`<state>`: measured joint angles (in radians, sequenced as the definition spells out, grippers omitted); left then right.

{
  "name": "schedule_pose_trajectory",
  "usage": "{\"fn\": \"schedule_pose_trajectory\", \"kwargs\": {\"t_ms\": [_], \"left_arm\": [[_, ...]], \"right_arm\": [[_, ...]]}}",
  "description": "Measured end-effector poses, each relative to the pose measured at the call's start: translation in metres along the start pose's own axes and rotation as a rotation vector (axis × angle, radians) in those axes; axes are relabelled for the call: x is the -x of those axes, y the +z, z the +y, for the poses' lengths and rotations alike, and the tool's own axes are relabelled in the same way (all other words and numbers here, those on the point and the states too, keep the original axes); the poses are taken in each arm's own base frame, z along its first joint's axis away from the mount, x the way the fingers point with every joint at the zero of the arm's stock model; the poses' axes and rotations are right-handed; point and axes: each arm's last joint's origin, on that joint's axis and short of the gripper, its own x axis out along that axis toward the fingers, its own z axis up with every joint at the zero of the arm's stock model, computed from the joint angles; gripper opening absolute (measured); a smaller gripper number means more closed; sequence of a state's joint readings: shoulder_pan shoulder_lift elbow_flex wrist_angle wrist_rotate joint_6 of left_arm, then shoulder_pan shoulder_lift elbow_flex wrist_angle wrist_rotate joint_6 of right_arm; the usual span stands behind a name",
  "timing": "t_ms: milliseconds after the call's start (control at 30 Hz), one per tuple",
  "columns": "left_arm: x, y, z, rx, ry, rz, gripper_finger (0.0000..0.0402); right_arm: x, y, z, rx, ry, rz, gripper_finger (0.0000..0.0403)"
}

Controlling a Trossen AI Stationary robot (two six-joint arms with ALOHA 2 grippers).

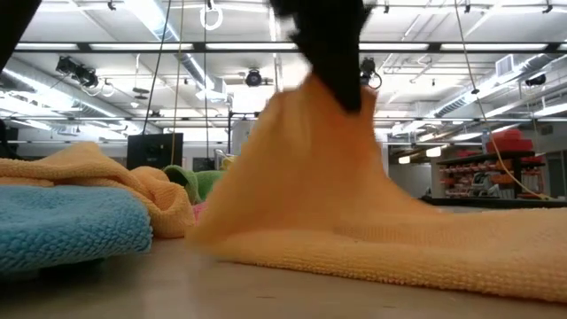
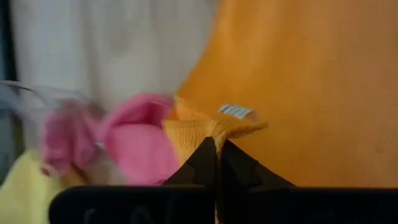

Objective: Fold microfiber towels
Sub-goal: Fold the right orange microfiber cloth

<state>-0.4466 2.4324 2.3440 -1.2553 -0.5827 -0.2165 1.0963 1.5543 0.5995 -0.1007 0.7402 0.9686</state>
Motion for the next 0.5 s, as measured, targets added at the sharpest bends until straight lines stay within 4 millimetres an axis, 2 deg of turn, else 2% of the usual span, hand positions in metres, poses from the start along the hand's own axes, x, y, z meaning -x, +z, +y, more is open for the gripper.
{"fn": "schedule_pose_trajectory", "kwargs": {"t_ms": [200, 367, 500], "left_arm": [[0.042, 0.01, 0.037, 0.056, -0.057, -0.14, 0.0008], [0.062, 0.018, 0.043, 0.039, -0.234, -0.254, 0.0015], [0.07, 0.018, 0.045, -0.007, -0.26, -0.28, 0.0008]], "right_arm": [[-0.002, 0.006, -0.004, 0.103, -0.072, -0.084, 0.0188], [-0.007, 0.026, -0.015, 0.103, -0.132, -0.125, 0.0188], [-0.01, 0.05, -0.029, 0.129, -0.098, -0.093, 0.0188]]}}
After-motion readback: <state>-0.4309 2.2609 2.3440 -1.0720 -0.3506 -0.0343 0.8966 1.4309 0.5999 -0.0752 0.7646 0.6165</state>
